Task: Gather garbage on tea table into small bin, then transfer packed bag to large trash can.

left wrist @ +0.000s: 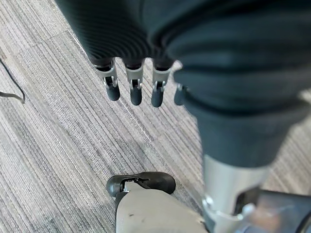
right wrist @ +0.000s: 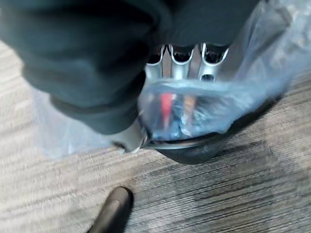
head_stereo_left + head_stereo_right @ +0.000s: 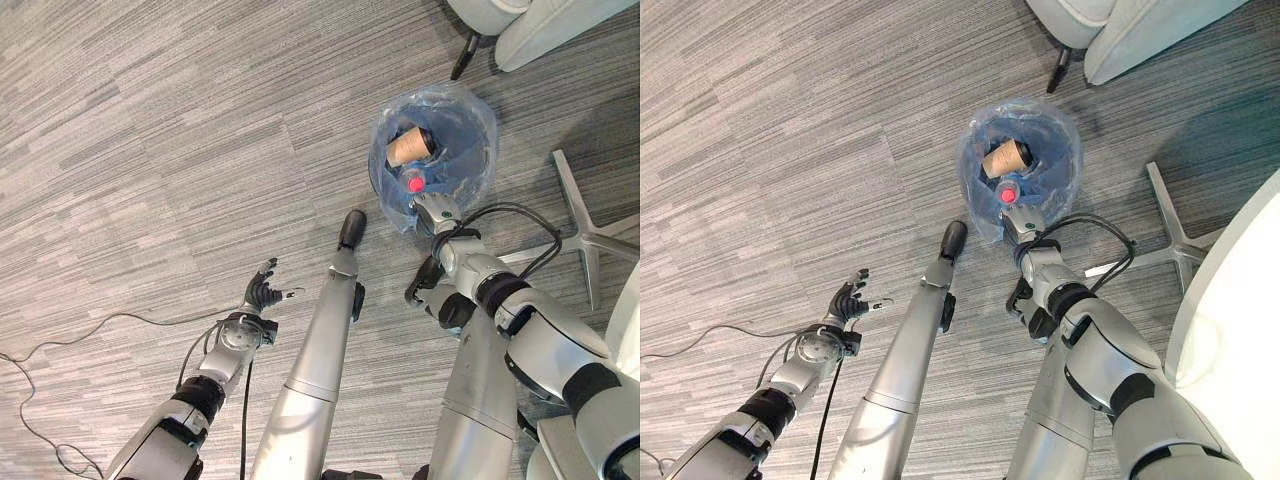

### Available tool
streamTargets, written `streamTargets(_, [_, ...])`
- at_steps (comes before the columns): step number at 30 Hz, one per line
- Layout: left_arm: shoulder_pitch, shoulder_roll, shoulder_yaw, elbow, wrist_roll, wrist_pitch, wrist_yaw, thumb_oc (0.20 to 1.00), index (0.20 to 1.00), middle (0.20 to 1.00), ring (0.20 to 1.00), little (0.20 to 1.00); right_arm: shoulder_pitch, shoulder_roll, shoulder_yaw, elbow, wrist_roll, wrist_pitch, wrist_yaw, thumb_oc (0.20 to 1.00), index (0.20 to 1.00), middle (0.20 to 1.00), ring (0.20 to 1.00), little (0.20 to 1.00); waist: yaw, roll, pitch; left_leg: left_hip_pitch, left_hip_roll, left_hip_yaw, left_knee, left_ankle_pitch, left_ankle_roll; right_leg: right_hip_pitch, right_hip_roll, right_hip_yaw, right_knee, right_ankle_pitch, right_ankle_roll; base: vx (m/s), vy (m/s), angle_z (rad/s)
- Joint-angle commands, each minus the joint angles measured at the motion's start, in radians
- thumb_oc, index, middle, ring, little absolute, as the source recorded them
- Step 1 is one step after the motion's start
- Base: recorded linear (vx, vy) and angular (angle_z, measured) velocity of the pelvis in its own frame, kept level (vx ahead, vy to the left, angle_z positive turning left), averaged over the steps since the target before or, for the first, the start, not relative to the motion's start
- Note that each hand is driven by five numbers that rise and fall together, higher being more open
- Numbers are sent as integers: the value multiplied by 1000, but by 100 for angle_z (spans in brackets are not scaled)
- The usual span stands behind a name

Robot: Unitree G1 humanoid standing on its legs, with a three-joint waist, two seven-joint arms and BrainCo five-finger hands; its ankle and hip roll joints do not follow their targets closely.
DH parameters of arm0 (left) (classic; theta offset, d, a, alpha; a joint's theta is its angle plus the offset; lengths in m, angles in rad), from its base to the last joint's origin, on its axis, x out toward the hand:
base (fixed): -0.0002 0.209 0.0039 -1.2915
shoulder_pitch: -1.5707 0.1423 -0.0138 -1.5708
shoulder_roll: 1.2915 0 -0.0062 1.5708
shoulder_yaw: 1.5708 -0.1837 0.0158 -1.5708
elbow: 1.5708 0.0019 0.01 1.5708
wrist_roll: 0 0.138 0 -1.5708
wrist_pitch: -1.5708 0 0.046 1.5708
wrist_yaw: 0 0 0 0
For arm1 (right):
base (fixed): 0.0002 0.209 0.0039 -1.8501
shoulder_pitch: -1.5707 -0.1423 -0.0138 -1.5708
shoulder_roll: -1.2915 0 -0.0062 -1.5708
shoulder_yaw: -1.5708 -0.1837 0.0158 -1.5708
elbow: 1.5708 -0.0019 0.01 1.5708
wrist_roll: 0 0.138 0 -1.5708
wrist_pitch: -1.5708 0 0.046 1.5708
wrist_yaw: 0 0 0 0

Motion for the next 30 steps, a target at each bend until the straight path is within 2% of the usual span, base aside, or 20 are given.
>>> streamTargets(1, [25, -8, 12, -4, 14, -14, 15, 1000, 1000, 1000, 1000, 1000, 49, -46, -30, -103, 65, -29, -29, 200, 200, 200, 200, 200, -10, 24, -28, 98, -6, 62, -52, -81, 43, 89, 74, 106, -183, 39, 104, -79, -20, -8])
streamTargets(4, [34, -10, 34, -12, 18, -7, 9, 1000, 1000, 1000, 1000, 1000, 89, -66, -91, -214, 102, -43, -38, 200, 200, 200, 200, 200, -22, 15, -30, 162, 7, 59, -108, -67, 40, 150, 87, 99, -237, 59, 113, -78, -23, -6])
streamTargets(8, [49, -13, 53, -12, 25, 2, 4, 1000, 1000, 1000, 1000, 1000, 142, -59, -146, -297, 142, -62, -38, 200, 200, 200, 200, 200, -26, 9, -38, 229, 14, 52, -157, -57, 37, 218, 95, 91, -287, 72, 119, -54, -21, -6])
streamTargets(12, [70, -15, 76, -8, 35, 13, -5, 1000, 1000, 1000, 1000, 1000, 233, -39, -240, -422, 242, -97, -25, 200, 200, 200, 200, 200, -37, 0, -47, 330, 23, 48, -218, -47, 33, 318, 102, 69, -350, 92, 126, -39, -18, 6])
streamTargets(18, [204, -5, 157, -35, 48, 30, -34, 1000, 1000, 1000, 1000, 1000, 506, 10, -393, -734, 431, -172, 71, 200, 200, 200, 200, 200, -76, -49, -56, 714, 58, 59, -430, -27, 30, 686, 135, 41, -600, 168, 149, 5, 29, -18])
streamTargets(19, [236, -7, 174, -50, 47, 32, -41, 1000, 1000, 1000, 1000, 1000, 551, 13, -422, -787, 459, -184, 93, 200, 200, 200, 200, 200, -85, -56, -65, 781, 64, 65, -482, 10, 31, 759, 141, 30, -673, 216, 149, 20, 62, -41])
streamTargets(21, [307, -2, 205, -82, 60, 36, -62, 1000, 1000, 1000, 1000, 1000, 637, 14, -460, -873, 499, -195, 138, 200, 200, 200, 200, 200, -98, -74, -111, 926, 77, 79, -575, 19, 31, 909, 157, 28, -791, 247, 165, 145, 74, -21])
streamTargets(24, [403, 10, 258, -124, 96, 48, -94, 1000, 1000, 1000, 1000, 1000, 743, 0, -517, -977, 543, -204, 212, 200, 200, 200, 200, 200, -120, -90, -217, 1091, 90, 114, -668, 14, 34, 1082, 176, 43, -925, 281, 189, 248, 134, -23])
streamTargets(30, [480, 8, 290, -173, 118, 57, -125, 1000, 1000, 1000, 1000, 1000, 806, -9, -529, -1057, 555, -194, 278, 200, 200, 200, 200, 200, -114, -100, -270, 1226, 98, 170, -715, -16, 47, 1176, 189, 94, -973, 303, 209, 101, 99, -38])
